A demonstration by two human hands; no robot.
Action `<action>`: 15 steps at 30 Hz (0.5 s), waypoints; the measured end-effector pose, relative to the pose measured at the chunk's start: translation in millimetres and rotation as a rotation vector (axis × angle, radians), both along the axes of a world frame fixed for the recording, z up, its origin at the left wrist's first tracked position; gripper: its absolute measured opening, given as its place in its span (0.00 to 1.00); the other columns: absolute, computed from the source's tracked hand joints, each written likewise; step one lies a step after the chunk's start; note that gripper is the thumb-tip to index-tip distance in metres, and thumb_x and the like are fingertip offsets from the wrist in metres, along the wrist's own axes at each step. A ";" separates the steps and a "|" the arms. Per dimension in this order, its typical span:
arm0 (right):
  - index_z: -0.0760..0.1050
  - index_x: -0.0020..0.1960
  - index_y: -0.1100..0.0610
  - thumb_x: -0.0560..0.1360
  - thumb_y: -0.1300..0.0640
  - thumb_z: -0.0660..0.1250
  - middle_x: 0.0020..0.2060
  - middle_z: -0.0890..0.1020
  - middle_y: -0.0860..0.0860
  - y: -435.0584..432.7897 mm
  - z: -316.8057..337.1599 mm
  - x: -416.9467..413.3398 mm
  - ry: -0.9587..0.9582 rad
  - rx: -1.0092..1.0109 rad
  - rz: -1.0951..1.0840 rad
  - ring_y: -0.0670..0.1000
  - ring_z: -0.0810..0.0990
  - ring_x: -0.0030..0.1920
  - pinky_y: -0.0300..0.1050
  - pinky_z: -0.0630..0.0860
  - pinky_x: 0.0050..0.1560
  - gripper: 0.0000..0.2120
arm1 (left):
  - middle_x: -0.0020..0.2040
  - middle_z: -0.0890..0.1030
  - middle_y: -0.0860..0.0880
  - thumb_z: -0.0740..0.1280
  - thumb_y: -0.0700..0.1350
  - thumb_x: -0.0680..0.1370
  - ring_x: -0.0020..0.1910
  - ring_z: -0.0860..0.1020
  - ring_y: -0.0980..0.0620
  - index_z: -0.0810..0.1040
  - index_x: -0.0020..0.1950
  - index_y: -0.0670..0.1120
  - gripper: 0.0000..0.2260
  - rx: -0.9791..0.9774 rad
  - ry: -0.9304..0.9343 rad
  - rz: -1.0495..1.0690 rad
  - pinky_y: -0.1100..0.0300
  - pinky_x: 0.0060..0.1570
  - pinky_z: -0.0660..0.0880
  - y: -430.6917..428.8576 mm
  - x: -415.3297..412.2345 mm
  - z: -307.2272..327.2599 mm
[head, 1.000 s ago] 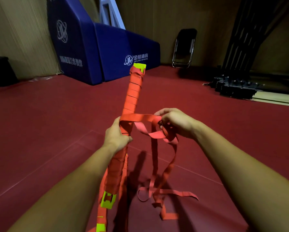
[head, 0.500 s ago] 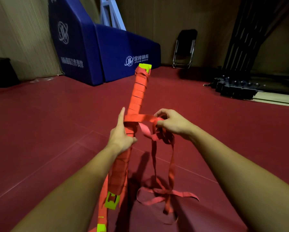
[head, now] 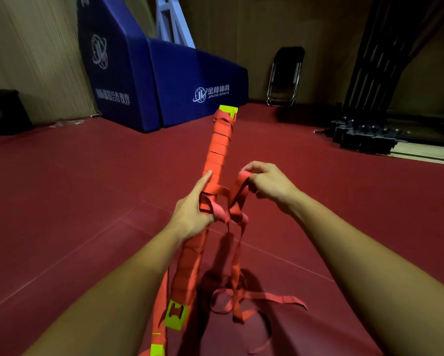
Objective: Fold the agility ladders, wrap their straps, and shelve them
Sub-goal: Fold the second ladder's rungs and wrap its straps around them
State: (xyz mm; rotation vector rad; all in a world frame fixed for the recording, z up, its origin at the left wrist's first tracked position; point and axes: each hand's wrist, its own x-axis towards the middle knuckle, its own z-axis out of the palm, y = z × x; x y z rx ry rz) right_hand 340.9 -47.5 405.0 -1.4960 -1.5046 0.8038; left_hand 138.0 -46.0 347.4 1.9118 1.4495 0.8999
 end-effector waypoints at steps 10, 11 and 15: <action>0.80 0.33 0.58 0.78 0.48 0.67 0.35 0.84 0.54 4.5 -1.6 6.6 0.139 -0.068 -0.141 0.51 0.80 0.33 0.42 0.75 0.35 0.19 | 0.48 0.86 0.52 0.75 0.35 0.67 0.46 0.83 0.53 0.51 0.74 0.76 0.53 0.023 0.024 0.023 0.52 0.55 0.79 7.7 -7.4 -8.4; 0.80 0.35 0.58 0.79 0.53 0.64 0.36 0.84 0.53 3.4 0.6 5.0 0.182 -0.093 -0.116 0.49 0.79 0.34 0.39 0.70 0.32 0.16 | 0.48 0.86 0.53 0.75 0.35 0.67 0.45 0.83 0.54 0.51 0.74 0.75 0.53 0.023 0.027 0.024 0.54 0.55 0.79 7.3 -7.6 -8.0; 0.77 0.44 0.58 0.75 0.66 0.56 0.35 0.84 0.53 -0.9 7.6 -1.0 0.414 -0.192 -0.082 0.48 0.81 0.31 0.33 0.68 0.29 0.11 | 0.39 0.84 0.63 0.73 0.34 0.68 0.41 0.80 0.65 0.54 0.77 0.71 0.50 0.045 0.044 0.017 0.68 0.48 0.76 4.3 -7.7 -4.5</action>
